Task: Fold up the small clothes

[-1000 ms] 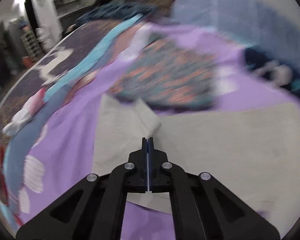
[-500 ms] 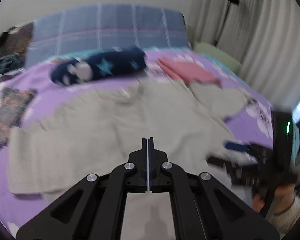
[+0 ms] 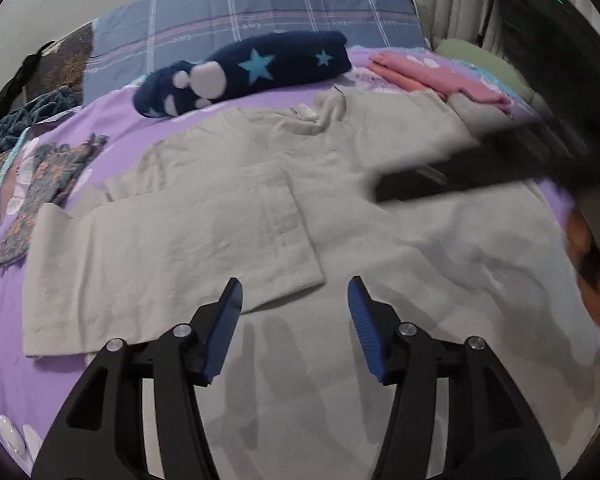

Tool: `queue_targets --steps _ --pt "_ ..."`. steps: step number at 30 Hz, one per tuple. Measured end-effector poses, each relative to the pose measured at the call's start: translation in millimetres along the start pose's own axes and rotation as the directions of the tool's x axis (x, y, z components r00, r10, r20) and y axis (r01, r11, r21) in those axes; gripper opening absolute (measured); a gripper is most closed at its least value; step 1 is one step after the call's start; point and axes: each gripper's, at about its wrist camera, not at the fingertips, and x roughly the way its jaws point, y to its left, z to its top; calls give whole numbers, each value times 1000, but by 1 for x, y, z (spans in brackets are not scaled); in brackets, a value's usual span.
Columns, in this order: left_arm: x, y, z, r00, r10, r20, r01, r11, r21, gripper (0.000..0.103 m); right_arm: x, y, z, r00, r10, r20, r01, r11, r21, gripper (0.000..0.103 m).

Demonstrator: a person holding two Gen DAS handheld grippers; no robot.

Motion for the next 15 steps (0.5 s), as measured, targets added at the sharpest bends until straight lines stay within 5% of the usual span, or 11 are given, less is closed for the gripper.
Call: queue_targets --steps 6,11,13,15 --pt "22 7 3 999 1 -34 -2 999 -52 53 46 -2 38 996 53 -75 -47 996 77 40" --pt "31 16 10 998 -8 -56 4 998 -62 20 70 2 51 995 29 -100 -22 997 77 35" --pt "31 15 11 999 1 -55 -4 999 -46 9 79 6 55 994 36 -101 -30 998 59 26" --pt "31 16 11 999 -1 -48 -1 999 -49 6 83 11 56 995 46 -83 -44 999 30 4"
